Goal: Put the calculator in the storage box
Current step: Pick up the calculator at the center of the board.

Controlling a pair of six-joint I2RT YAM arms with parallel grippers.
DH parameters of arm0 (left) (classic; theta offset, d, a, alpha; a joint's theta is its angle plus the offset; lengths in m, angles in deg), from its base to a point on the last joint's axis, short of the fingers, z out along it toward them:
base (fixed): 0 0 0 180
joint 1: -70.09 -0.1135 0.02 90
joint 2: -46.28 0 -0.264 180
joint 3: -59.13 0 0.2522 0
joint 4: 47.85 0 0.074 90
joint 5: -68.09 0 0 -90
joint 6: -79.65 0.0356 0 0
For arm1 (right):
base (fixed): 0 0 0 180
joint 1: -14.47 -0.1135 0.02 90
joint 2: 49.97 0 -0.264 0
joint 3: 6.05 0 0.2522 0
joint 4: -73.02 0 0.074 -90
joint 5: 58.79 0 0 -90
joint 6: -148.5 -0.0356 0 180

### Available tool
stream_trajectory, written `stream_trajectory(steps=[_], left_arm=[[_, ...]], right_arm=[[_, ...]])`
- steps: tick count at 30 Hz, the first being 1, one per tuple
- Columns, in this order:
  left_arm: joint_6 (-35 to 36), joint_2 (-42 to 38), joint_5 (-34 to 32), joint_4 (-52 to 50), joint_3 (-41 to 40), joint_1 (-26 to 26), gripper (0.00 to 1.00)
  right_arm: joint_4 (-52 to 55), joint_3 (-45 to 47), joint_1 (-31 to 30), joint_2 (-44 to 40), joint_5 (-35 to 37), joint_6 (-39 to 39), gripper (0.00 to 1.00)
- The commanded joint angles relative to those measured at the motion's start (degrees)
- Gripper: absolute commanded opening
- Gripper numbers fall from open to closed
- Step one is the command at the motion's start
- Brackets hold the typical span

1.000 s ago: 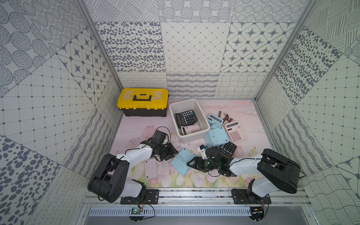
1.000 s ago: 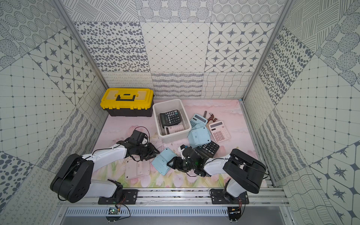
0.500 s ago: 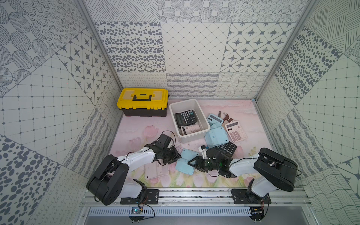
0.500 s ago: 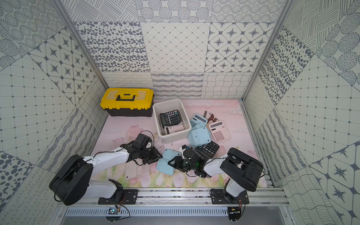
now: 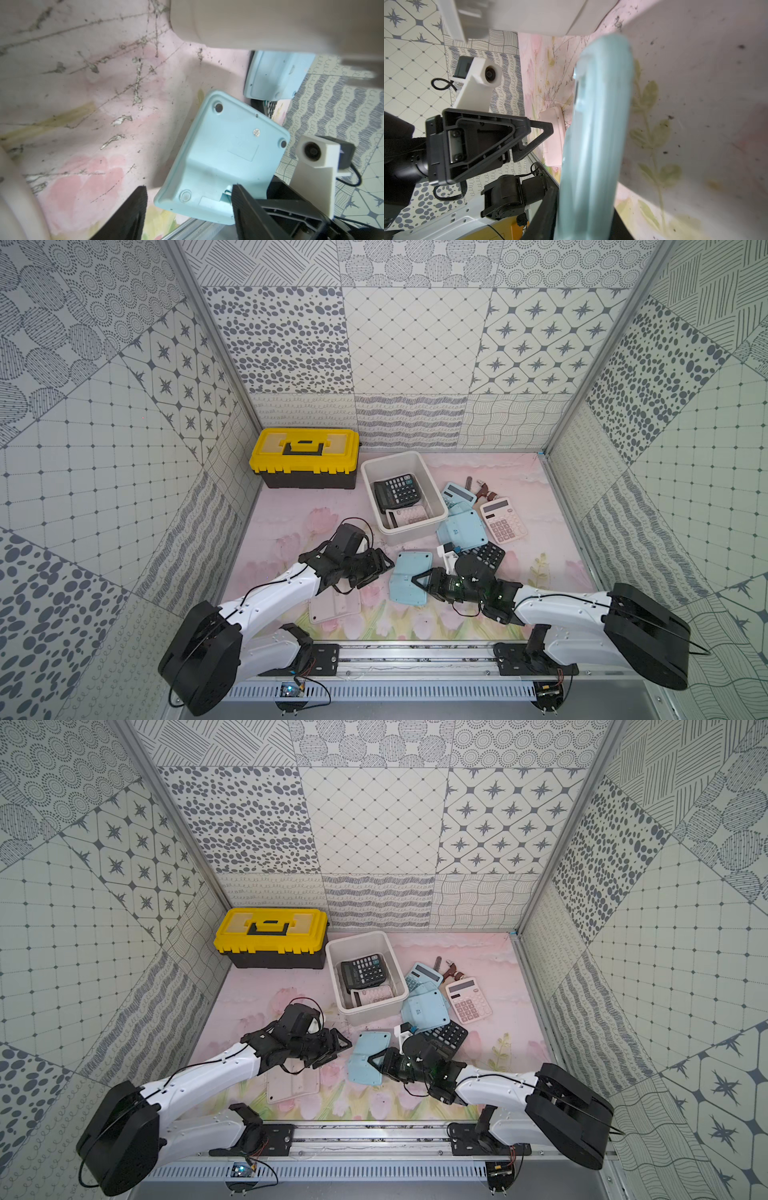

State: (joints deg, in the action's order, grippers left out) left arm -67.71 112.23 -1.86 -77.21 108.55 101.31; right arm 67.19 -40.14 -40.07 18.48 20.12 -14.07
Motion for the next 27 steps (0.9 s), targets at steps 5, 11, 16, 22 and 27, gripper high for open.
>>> stream_trajectory(steps=[5,11,16,22,27], left_arm=[[4.2,-9.25,-9.5,-14.76,6.15,5.24,1.0],[8.2,-11.15,-17.75,-17.76,11.15,13.53,1.0],[13.04,-9.02,-21.91,-17.12,14.9,19.01,1.0],[22.68,-4.75,-25.7,-15.34,19.28,25.82,1.0],[30.6,-3.25,-26.95,-13.56,20.34,28.42,1.0]], right_arm=[[16.84,-0.26,5.14,-15.21,-0.64,-0.66,0.18],[25.01,-0.74,13.8,-25.47,-7.3,-4.36,0.18],[29.81,-3.5,18.22,-25.82,-11.46,-6.61,0.18],[33.36,-7.84,20.96,-21.85,-15.77,-9.13,0.15],[37.44,-12.64,22.77,-17.62,-19.55,-11.07,0.14]])
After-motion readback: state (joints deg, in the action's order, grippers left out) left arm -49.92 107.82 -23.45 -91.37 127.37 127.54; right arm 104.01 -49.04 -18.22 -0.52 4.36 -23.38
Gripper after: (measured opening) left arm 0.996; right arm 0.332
